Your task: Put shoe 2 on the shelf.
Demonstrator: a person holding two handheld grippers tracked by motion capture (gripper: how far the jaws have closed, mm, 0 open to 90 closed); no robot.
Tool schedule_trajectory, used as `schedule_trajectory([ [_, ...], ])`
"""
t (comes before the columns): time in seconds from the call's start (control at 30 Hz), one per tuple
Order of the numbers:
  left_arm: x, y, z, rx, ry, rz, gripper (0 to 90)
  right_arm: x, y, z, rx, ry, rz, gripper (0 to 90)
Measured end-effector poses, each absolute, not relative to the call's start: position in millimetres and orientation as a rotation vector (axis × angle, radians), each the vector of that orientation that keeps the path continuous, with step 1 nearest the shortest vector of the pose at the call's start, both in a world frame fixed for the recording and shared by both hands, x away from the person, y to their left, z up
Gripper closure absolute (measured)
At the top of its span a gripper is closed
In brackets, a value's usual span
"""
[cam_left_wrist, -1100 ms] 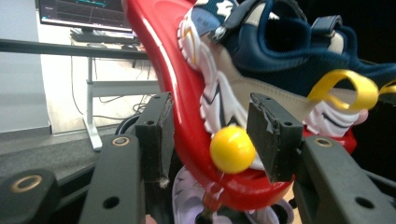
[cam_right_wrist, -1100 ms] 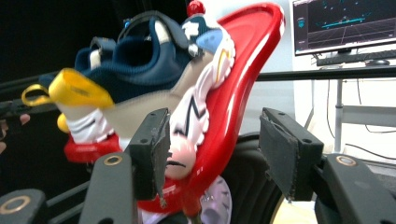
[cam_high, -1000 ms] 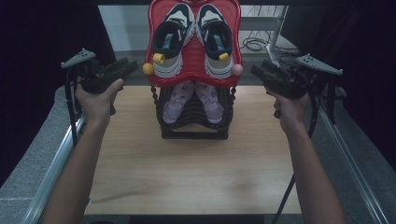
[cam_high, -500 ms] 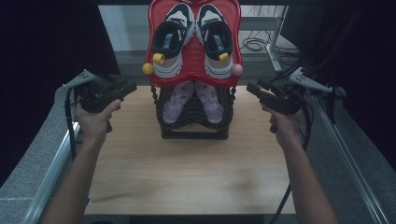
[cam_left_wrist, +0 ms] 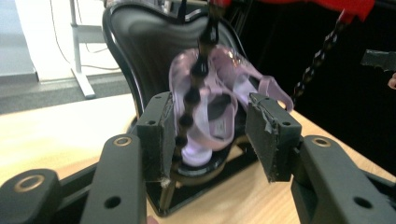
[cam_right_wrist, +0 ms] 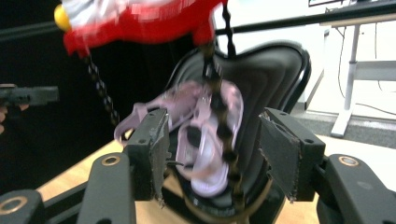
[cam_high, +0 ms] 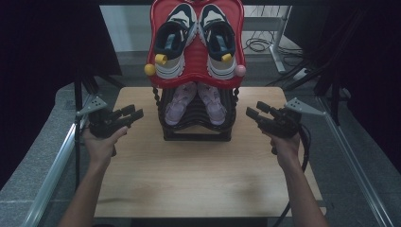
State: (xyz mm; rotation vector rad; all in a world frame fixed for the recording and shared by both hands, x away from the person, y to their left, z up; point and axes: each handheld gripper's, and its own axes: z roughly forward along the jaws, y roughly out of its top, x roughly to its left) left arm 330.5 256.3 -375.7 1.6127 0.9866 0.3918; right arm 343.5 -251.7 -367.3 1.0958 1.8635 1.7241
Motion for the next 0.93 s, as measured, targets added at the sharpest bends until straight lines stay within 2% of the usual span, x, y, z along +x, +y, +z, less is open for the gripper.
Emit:
schedule_trajectory([
  [0.5,308,239,-456,1.737,1.070,0.322,53.0,324,-241,-461,1.208,2.020,1.667,41.6],
  [0.73,301,244,-480,1.716,1.118,0.259,53.6,320,-235,-486,1.227,2.119,1.590,41.8],
  [0.93,301,242,-480,1.724,1.115,0.258,53.3,319,-232,-495,1.238,2.117,1.512,41.9],
])
